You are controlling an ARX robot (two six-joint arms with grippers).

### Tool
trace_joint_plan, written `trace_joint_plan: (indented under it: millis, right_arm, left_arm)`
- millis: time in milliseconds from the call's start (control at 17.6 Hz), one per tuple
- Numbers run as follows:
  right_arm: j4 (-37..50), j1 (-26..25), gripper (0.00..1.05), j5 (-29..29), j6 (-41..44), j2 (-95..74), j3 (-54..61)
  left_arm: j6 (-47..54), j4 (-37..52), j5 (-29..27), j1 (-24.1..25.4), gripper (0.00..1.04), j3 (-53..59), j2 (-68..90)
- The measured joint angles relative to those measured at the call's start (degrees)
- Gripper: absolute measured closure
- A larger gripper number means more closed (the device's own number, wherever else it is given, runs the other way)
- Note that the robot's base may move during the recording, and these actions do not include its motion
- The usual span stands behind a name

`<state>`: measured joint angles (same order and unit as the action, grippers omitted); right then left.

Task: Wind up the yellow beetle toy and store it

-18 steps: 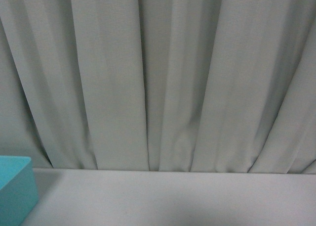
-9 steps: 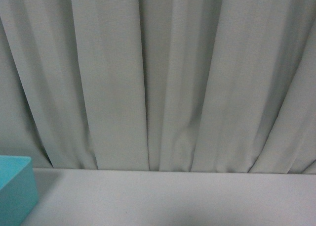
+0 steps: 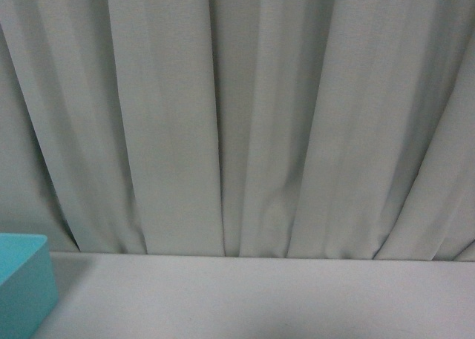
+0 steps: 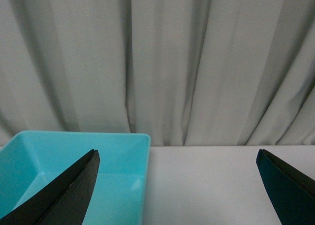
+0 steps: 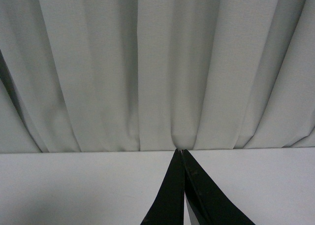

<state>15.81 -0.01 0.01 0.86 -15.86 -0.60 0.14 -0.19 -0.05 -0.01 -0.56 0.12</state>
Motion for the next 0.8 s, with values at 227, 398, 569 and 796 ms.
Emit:
trace_joint_plan:
  millis: [227,398,569,796]
  right_arm:
    - [-4.04,0.0,1.03,0.0,0.0,4.07,0.0]
    - [-11.85,0.0,1.03,0.02,-0.02,9.55,-0.04]
    - [-16.65,0.0,1.03,0.0,-0.02,15.65,-0.02]
    - [-16.0,0.0,0.71,0.0,-0.02,15.72,-0.02]
  left_arm:
    - [0.0,0.0,0.0,0.0,0.07,0.0,0.0]
    - [0.02,-0.02,0.02,0.0,0.07,0.0,0.0]
    - [0.0,0.0,-0.02,0.0,0.07,0.0,0.0]
    - [0.0,0.0,0.02,0.0,0.07,0.0,0.0]
